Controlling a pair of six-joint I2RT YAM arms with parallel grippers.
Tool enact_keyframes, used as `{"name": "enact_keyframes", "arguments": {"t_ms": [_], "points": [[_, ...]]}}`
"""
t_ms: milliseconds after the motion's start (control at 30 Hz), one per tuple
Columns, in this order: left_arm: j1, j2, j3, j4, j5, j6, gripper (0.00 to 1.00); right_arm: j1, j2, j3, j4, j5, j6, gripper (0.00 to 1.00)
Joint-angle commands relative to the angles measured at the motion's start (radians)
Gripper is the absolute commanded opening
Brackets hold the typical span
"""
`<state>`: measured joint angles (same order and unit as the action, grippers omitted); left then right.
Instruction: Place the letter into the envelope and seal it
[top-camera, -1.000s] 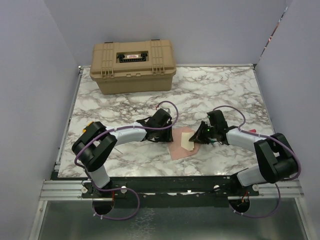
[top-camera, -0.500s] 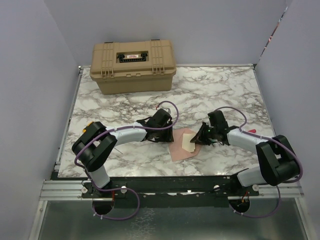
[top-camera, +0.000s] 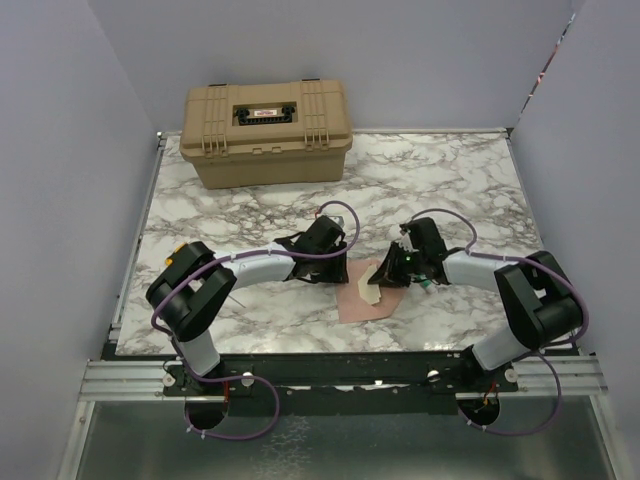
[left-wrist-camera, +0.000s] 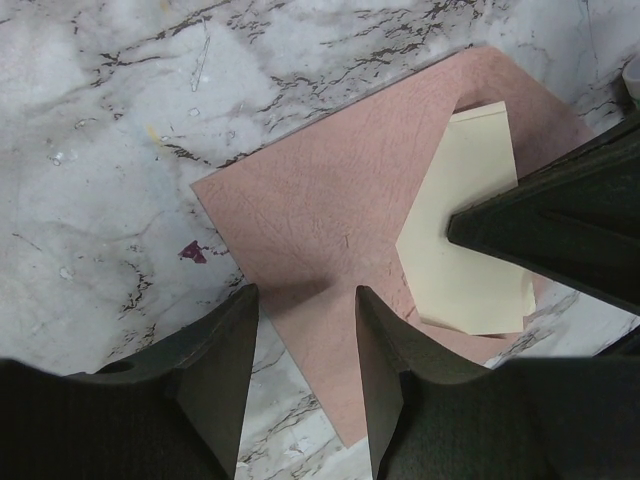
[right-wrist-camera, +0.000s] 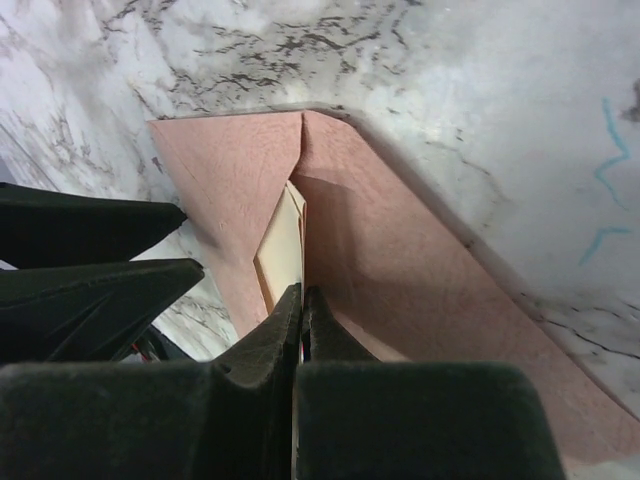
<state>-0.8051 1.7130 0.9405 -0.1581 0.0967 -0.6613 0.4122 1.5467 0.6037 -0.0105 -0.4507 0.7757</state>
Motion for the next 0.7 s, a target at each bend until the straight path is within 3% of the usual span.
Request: {"name": "enact_keyframes", "arguments": {"t_ms": [0,100,300,567,667], "points": [[0.002,0.043,-0.008,-0.041,0.004,0.021,0.46,0.015,0.022,0.006,0.124,-0.057,-0.019,0.01],[0.003,0.042,-0.009,-0.041,0.003,0.019,0.46,0.030,0.047,0.015,0.164,-0.082,-0.024,0.01],[0.003,0.032,-0.012,-0.041,-0.010,0.010,0.46,0.046,0.061,0.058,0.087,-0.051,-0.035,0.03],[0.006,0.033,-0.019,-0.042,-0.018,0.011,0.46,0.046,-0.034,0.075,-0.092,0.085,-0.060,0.31],[0.008,0.027,-0.019,-0.041,-0.011,0.004,0.46,0.046,-0.047,0.079,-0.131,0.115,-0.073,0.33]]}}
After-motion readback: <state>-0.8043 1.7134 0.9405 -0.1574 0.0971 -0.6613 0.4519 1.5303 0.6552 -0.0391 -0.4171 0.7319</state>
